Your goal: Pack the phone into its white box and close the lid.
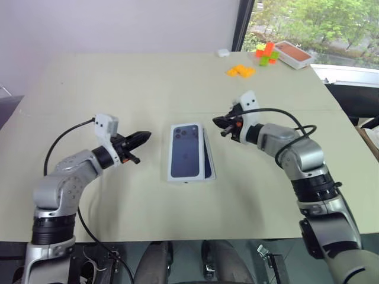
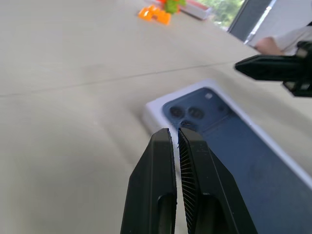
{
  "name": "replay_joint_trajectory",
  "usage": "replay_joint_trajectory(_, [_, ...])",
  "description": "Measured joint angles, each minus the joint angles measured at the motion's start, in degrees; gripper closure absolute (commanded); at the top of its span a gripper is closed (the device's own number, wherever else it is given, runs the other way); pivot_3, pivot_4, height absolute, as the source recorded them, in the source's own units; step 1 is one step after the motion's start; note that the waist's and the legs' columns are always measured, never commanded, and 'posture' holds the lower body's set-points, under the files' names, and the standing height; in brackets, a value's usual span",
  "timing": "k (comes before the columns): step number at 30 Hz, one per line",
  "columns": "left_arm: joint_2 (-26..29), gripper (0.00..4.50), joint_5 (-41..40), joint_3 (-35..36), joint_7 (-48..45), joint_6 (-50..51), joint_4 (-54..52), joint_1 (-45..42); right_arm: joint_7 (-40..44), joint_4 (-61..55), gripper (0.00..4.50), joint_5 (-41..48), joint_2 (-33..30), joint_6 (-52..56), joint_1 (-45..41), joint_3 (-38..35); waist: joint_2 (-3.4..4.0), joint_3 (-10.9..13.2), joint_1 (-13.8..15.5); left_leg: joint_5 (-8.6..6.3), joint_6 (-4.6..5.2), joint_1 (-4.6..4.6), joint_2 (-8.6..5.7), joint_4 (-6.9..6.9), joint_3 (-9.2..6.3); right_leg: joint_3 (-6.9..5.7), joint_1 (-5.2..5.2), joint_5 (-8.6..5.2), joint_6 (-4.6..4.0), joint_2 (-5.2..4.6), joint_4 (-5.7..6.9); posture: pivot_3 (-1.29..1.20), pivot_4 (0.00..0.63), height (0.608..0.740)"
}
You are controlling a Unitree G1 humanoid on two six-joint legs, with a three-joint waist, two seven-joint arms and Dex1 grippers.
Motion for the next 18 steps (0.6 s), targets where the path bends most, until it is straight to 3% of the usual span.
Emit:
replay_joint_trajectory(5, [5.2, 4.21, 3.2, -3.6, -1.6, 2.3, 0.6, 2.3, 5.1, -2.1, 4.47, -6.1, -3.2, -2.7, 3.2, 4.4, 0.01, 0.0, 0.0, 0.0, 0.0, 0.0, 0.0, 0.0, -0.01, 0.0, 0.01, 0.0, -0.01, -0.03, -0.03, 0.0, 0.15, 0.74])
replay_joint_trajectory(11, [4.2, 4.21, 3.2, -8.9, -2.9, 7.9, 1.3, 0.5, 10.0, -3.6, 4.47, -10.9, -5.0, -6.0, 4.2, 6.7, 0.0, 0.0, 0.0, 0.0, 0.0, 0.02, -0.01, 0.03, -0.01, 0.0, 0.05, 0.01, -0.01, -0.04, -0.04, 0.0, 0.15, 0.74])
replay_joint_trajectory(18, [2.9, 4.21, 1.8, -10.0, -4.9, 11.7, 3.2, -2.6, 16.4, -3.9, 4.47, -14.8, -9.3, -7.7, 6.3, 8.3, 0.0, 0.0, 0.0, 0.0, -0.01, 0.03, -0.02, 0.02, -0.02, -0.01, 0.06, 0.01, -0.01, -0.03, -0.04, 0.0, 0.15, 0.74])
